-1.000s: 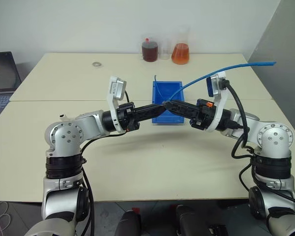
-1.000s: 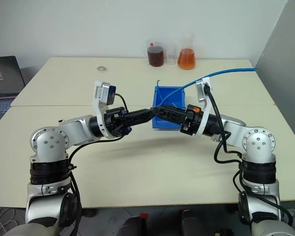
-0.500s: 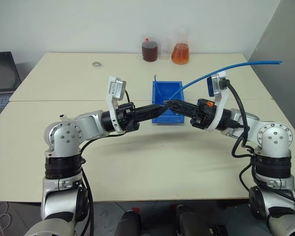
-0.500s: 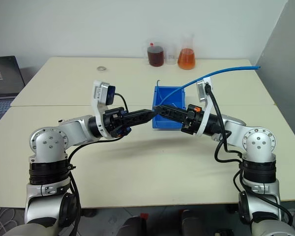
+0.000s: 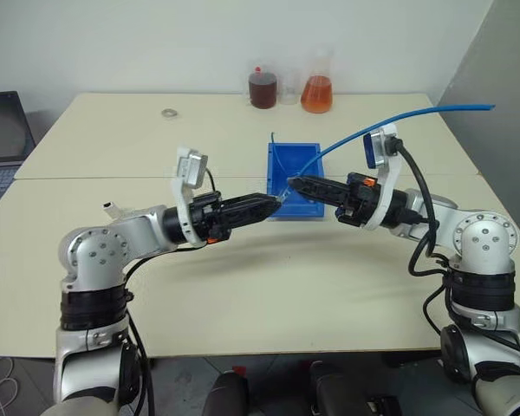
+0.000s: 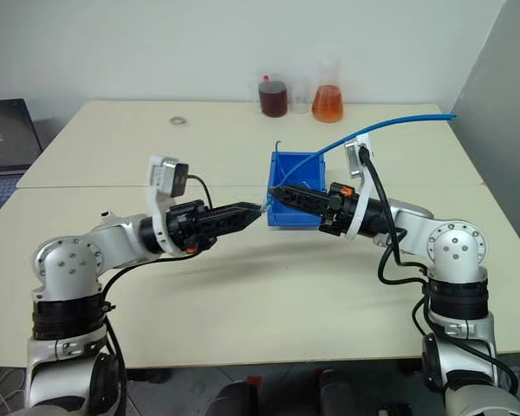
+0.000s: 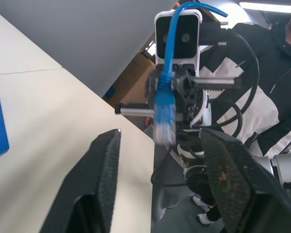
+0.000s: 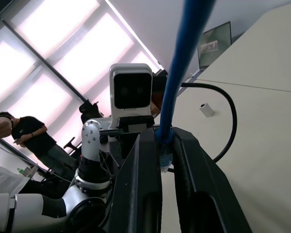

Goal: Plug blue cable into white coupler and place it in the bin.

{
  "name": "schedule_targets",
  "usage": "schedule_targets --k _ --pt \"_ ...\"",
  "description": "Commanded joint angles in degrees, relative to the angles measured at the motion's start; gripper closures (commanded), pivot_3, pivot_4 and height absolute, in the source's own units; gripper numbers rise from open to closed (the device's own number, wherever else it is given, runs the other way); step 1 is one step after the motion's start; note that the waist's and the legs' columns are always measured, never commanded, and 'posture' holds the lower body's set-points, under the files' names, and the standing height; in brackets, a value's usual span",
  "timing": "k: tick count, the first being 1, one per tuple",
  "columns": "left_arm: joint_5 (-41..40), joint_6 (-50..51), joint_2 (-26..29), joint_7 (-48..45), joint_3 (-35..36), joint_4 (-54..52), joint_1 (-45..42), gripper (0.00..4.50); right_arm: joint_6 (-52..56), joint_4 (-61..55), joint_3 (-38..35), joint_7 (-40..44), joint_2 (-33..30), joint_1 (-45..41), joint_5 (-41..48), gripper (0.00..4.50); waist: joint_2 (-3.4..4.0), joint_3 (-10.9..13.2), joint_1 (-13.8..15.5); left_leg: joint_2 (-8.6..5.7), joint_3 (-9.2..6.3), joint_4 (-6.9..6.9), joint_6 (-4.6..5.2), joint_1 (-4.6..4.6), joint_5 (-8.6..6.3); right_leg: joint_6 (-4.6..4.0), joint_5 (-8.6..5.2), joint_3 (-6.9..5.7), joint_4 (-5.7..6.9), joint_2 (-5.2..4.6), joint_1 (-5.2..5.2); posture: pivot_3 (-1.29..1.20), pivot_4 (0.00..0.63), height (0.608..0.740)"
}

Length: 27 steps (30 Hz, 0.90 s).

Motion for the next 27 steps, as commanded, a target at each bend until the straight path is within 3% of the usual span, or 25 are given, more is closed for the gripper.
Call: schedule_targets --k 1,5,9,13,17,27 --pt "-2.38 -1.19 1.66 2.35 3.63 -5.60 4.52 0.72 -0.05 0.57 -0.33 2.61 -1.05 -2.04 -0.92 4.43 0.00 0.00 0.03 0.00 0.01 -0.01 0.00 0.00 0.00 -0.01 0.00 0.00 0.00 0.00 0.00 0.00 0.150 0.740" --pt "6.92 -8.08 4.84 3.83 3.13 -11.87 14.14 0.06 0.09 1.58 -0.07 4.69 -1.73 -3.43 -2.29 4.43 0.00 0.00 0.10 0.00 0.00 -0.01 0.00 -0.03 0.00 0.00 0.00 0.00 -0.06 0.00 0.00 0.00 0.150 0.740" --pt "26.60 -23.47 4.61 13.63 1.62 -13.17 24.95 0.06 -1.21 3.44 1.22 7.70 -2.35 -5.26 -6.01 4.43 0.05 0.00 -0.06 0.02 0.15 -0.15 -0.01 0.08 -0.01 -0.03 0.02 0.15 -0.21 -0.01 0.02 0.00 0.150 0.740" --pt "39.19 -33.40 2.83 23.50 3.39 -9.60 28.38 0.06 -1.35 4.07 1.51 9.91 -2.18 -5.84 -8.05 4.43 0.03 0.01 0.58 0.05 0.06 -0.11 -0.01 -0.03 -0.01 -0.03 0.02 0.06 -0.23 0.00 -0.02 0.00 0.150 0.740" --pt "48.70 -38.33 0.75 35.20 5.88 -3.44 26.85 0.06 -2.82 4.46 2.74 11.97 -1.61 -6.09 -11.23 4.43 0.01 0.01 1.42 0.00 0.13 -0.07 0.00 -0.05 -0.01 0.01 0.05 0.10 -0.28 -0.05 -0.01 0.00 0.150 0.740" --pt "57.31 -43.60 -3.41 46.00 4.03 17.15 13.35 0.06 -3.35 4.27 2.67 13.65 -0.45 -6.09 -14.46 4.43 -0.02 -0.01 1.64 -0.01 0.10 -0.02 0.00 -0.10 -0.01 0.07 0.10 0.04 -0.27 -0.07 -0.01 0.00 0.150 0.740"
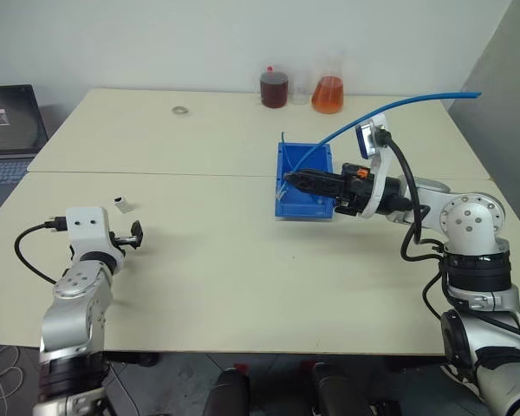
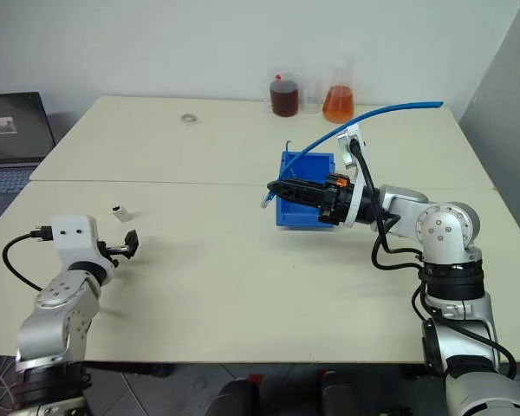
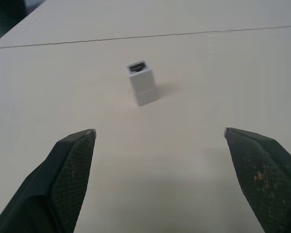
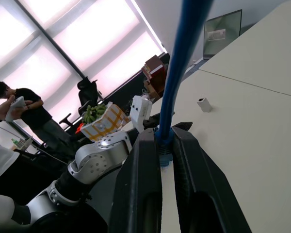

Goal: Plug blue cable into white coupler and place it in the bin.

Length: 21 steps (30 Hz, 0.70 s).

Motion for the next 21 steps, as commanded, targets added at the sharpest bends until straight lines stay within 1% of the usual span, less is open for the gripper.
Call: schedule_targets --k 1,5,10,16,21 --pt "3.24 -4.51 -1.58 2.88 -1.22 8.54 -6.02 0.06 -0.85 -1.44 -1.32 0.64 0.11 -1.35 -0.63 4.43 0.00 0.00 0.02 -0.02 -0.01 -0.01 0.00 0.00 0.00 0.00 0.00 -0.02 0.02 -0.02 0.00 0.00 0.150 0.740" --pt "4.19 -9.53 -3.29 4.66 -1.03 20.28 -12.89 0.06 -0.71 -2.57 -1.78 0.08 -0.12 -0.58 -1.46 4.43 -0.02 -0.01 0.03 -0.03 -0.04 0.01 0.00 -0.02 0.00 0.01 0.02 -0.06 0.02 -0.03 0.01 0.00 0.150 0.740" --pt "4.84 -14.78 -2.51 6.24 -0.51 32.12 -18.68 0.06 -0.37 -3.65 -2.83 -1.48 -0.35 -0.01 -1.35 4.43 -0.01 -0.01 0.00 -0.04 -0.04 0.00 0.00 -0.01 0.00 0.02 0.03 -0.06 0.05 -0.05 0.01 0.00 0.150 0.740" --pt "5.76 -18.77 -0.68 6.27 -1.11 41.73 -22.54 0.06 0.87 -5.45 -4.55 -3.67 -1.00 1.20 -0.30 4.43 -0.01 -0.01 -0.14 -0.04 -0.07 0.01 -0.01 0.02 0.01 0.01 0.03 -0.10 0.11 -0.05 0.01 0.00 0.150 0.740" --pt "5.11 -19.92 0.03 5.81 -1.05 44.55 -23.25 0.06 1.37 -5.99 -5.13 -4.56 -0.82 1.64 -0.21 4.43 -0.01 -0.02 -0.31 -0.04 -0.04 0.01 -0.01 0.06 0.01 0.01 0.03 -0.07 0.17 -0.04 0.01 0.00 0.150 0.740"
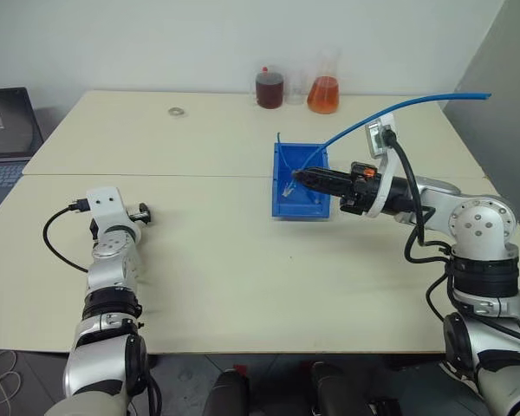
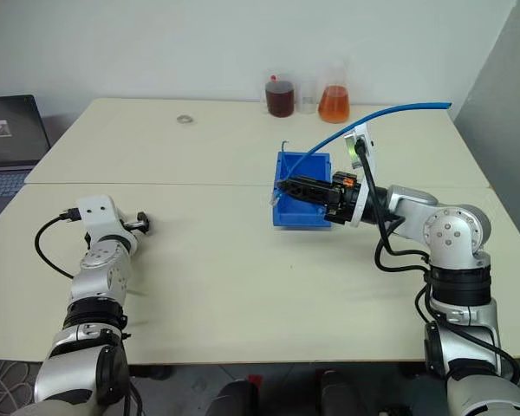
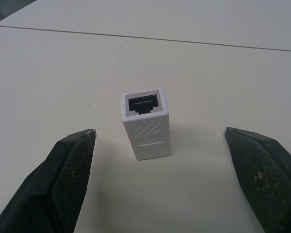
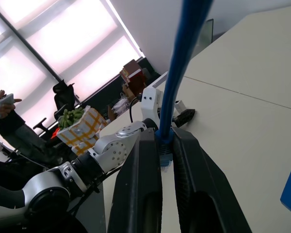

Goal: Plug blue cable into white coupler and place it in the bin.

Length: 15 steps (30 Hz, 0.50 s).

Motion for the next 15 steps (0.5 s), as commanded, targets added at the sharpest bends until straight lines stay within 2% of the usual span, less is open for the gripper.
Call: schedule_targets --k 1,6,9,15 --pt "0.25 -0.19 1.10 -0.49 0.48 2.65 0.07 0.06 0.14 -2.24 -1.79 -0.53 -0.29 -0.22 1.19 4.43 0.00 0.00 -0.05 0.00 0.00 0.00 0.00 0.01 0.00 0.00 0.00 0.00 0.01 0.00 0.00 0.00 0.150 0.740" --pt "-0.53 0.74 0.96 -1.60 0.63 2.52 0.29 0.06 -0.19 -1.29 -1.85 -0.47 -0.11 -0.67 0.58 4.43 0.00 0.00 -0.05 0.00 0.00 0.00 0.00 0.01 0.00 0.00 0.00 0.00 0.02 0.00 0.00 0.00 0.150 0.740" --pt "-1.35 1.46 0.68 -1.35 1.39 2.08 0.50 0.50 -0.43 -1.16 -1.73 -0.15 -0.17 -0.55 0.24 4.43 0.00 0.00 -0.08 0.00 0.01 0.00 0.00 0.01 0.00 0.00 0.00 0.01 0.02 0.00 0.00 0.00 0.150 0.740" --pt "-1.91 1.91 1.14 -1.01 1.58 1.06 1.28 1.89 -0.49 -2.58 -1.25 0.68 -0.55 0.73 0.19 4.43 0.00 0.00 -0.19 0.00 0.01 0.01 0.00 0.03 0.00 0.00 0.00 0.01 0.08 0.00 0.00 0.00 0.150 0.740"
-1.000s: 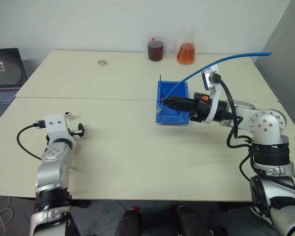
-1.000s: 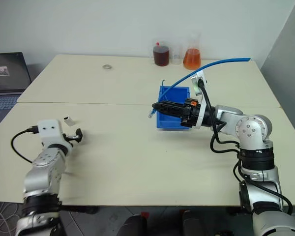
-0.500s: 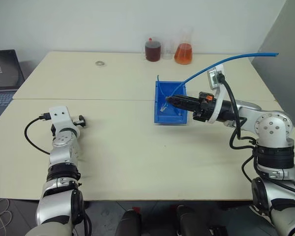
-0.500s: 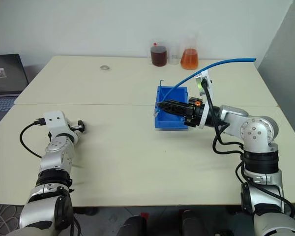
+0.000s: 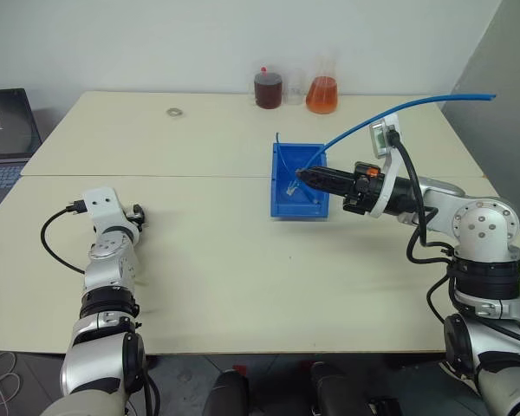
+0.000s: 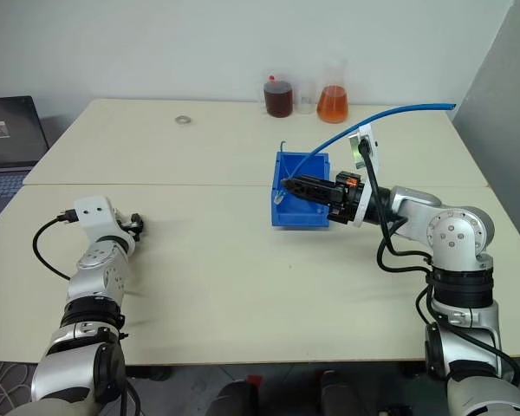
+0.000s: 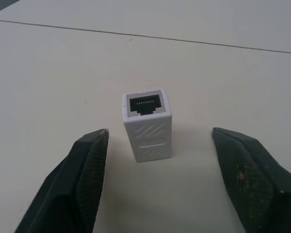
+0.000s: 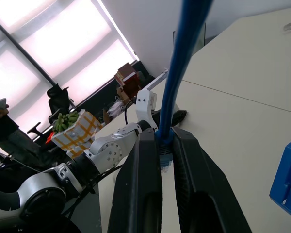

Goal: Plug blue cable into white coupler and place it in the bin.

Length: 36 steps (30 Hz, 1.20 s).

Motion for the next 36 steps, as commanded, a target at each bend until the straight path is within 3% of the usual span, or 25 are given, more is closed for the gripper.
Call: schedule_targets --k 1,8,18,23,29,32,36 --pt "0.00 1.58 0.80 0.35 0.93 0.06 1.51 2.10 -0.78 -2.48 -0.77 1.16 -0.51 0.04 0.34 4.43 0.00 0.00 -0.02 0.00 0.01 0.00 0.00 0.00 0.00 0.00 0.00 0.01 0.01 0.00 0.00 0.00 0.150 0.740" --pt "-0.07 2.27 1.47 1.15 1.75 0.15 2.05 3.64 -1.07 -1.57 -1.10 0.77 -0.10 -0.56 0.20 4.43 0.00 0.00 -0.36 0.00 0.01 0.00 0.00 0.04 0.00 0.00 0.00 0.01 0.05 0.01 0.00 0.00 0.150 0.740" --pt "-1.44 2.39 1.19 -2.45 1.55 -1.86 1.85 3.73 -1.26 -2.48 -0.98 0.22 0.19 0.23 0.13 4.43 0.00 0.00 -0.82 0.00 0.01 0.01 0.00 0.07 0.00 0.00 0.00 0.02 0.14 0.01 0.00 0.00 0.150 0.740" --pt "1.31 3.98 3.93 -28.71 -15.09 -18.13 2.66 3.73 -1.01 -2.98 -1.02 0.85 -1.15 -0.26 -0.09 4.43 -0.01 0.01 -0.05 -0.06 -0.04 0.04 -0.03 -0.04 0.02 0.00 -0.01 -0.05 0.11 0.01 -0.01 0.00 0.150 0.740" --pt "-5.82 9.48 11.22 -59.76 -28.19 -41.23 8.09 3.73 -3.04 -5.65 1.57 4.55 -4.03 0.72 -3.22 4.43 0.00 0.02 0.17 -0.08 -0.01 -0.05 -0.07 -0.11 0.03 -0.01 -0.01 -0.02 -0.17 -0.06 -0.01 0.00 0.150 0.740" --pt "-5.04 5.29 13.15 -69.36 -33.78 -44.68 9.66 3.73 -6.18 -6.98 4.54 8.17 -6.07 2.19 -7.12 4.43 0.02 0.01 -0.25 -0.03 0.03 -0.12 -0.03 -0.05 0.01 -0.06 -0.04 0.02 -0.21 0.01 -0.01 0.00 0.150 0.740" --pt "-4.67 0.87 11.64 -75.34 -36.61 -43.21 9.03 3.73 -8.53 -7.27 6.11 10.58 -7.02 3.30 -9.95 4.43 0.03 0.03 -0.46 0.06 0.01 -0.08 -0.01 -0.03 0.01 -0.07 -0.05 0.01 -0.16 0.12 -0.01 0.00 0.150 0.740"
